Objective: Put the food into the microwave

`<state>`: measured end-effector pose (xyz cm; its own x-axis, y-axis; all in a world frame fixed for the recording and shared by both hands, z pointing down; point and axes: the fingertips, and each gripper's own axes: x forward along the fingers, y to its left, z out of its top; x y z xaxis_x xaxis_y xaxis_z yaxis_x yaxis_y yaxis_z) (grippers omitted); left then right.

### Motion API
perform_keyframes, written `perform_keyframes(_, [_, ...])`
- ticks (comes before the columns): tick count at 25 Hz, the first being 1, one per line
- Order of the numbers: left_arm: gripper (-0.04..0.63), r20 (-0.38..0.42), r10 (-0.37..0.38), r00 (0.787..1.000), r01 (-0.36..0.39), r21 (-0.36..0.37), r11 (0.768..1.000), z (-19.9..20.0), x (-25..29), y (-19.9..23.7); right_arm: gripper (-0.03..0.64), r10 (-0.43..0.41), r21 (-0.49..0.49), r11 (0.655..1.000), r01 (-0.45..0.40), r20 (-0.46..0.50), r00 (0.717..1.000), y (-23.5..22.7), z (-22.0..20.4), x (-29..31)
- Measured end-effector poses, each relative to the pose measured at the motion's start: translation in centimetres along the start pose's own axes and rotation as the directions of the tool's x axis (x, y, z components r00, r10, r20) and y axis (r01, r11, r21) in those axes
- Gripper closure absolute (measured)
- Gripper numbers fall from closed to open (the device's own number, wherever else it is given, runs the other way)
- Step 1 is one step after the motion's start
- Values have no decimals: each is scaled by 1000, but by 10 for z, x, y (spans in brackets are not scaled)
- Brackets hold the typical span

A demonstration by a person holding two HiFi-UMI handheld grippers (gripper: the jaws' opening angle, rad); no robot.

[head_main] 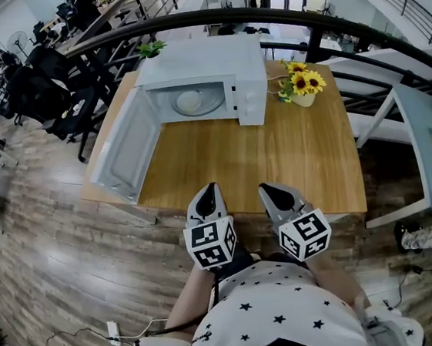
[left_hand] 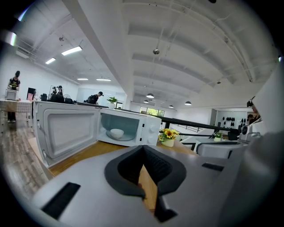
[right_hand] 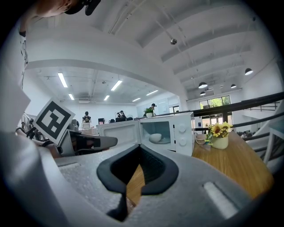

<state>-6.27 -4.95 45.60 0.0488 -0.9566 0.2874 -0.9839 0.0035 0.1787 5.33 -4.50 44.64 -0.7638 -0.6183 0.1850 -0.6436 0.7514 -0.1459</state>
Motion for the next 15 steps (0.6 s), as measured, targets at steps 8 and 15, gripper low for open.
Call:
perform_keyframes(8, [592,-4,-8,1000,8,0,1000,1,3,4,611,3,1,1000,-3,-3,1000,0,1,7])
perform_keyframes(15, [592,-15,-26,1000,26,17,1000,1,3,5,611,5,1,1000,-5,-13,1000,3,-1,12])
